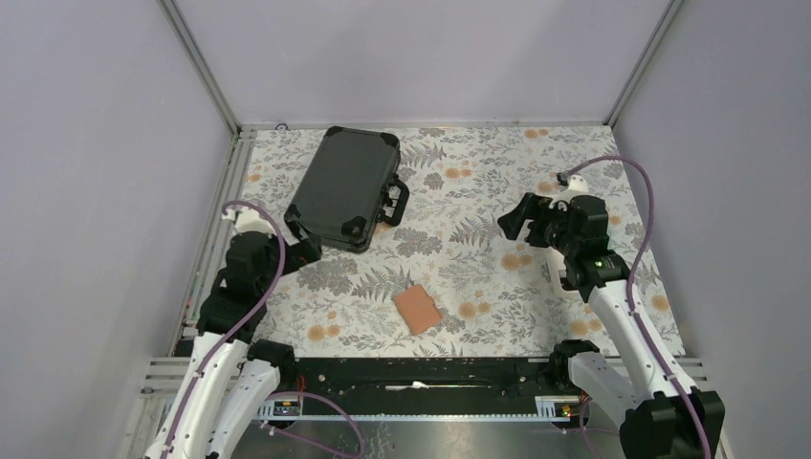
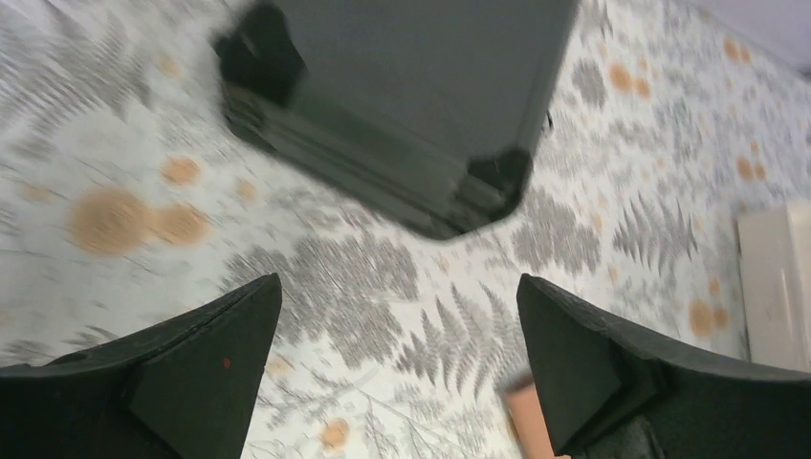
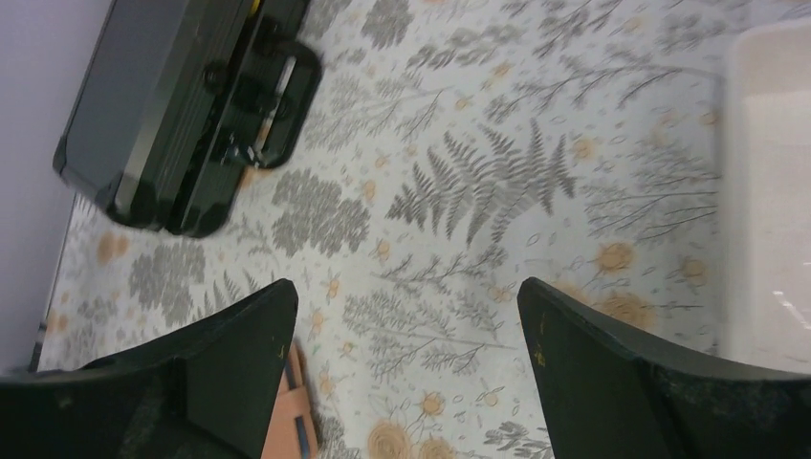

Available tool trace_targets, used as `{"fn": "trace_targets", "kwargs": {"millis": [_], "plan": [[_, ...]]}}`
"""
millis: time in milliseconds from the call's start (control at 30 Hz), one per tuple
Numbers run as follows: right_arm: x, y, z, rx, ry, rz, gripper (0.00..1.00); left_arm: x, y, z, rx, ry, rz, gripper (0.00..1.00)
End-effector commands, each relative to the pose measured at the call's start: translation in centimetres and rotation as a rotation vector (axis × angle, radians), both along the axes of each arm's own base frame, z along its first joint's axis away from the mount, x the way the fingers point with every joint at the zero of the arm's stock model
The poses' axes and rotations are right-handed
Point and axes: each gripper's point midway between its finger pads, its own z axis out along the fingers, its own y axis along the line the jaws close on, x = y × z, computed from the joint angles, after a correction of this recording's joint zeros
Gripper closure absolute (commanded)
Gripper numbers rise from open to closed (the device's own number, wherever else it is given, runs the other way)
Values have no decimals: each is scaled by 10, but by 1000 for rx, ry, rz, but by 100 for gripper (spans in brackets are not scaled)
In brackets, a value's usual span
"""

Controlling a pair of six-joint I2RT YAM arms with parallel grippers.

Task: Put the credit cards into the card holder
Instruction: Pick up the card holder from the center of the board.

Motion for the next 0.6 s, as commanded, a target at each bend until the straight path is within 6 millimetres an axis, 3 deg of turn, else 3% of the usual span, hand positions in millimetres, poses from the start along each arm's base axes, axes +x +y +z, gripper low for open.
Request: {"fn": "trace_targets", "kwargs": {"millis": [0,100,300,567], "plan": [[-17,42,0,26,43,185,8,-7,-55,-22,-191,38,-156,1],[-36,78,-19,29,112,287,10,-19,-86,-46,-261,97,-225,1],[-77,134,-58,150,278,416,25,-49,-155,-80,-379,209,-370,2],[-119,150,-105,193,428,451,36,-69,-202,-102,-380,258,-451,9]]}}
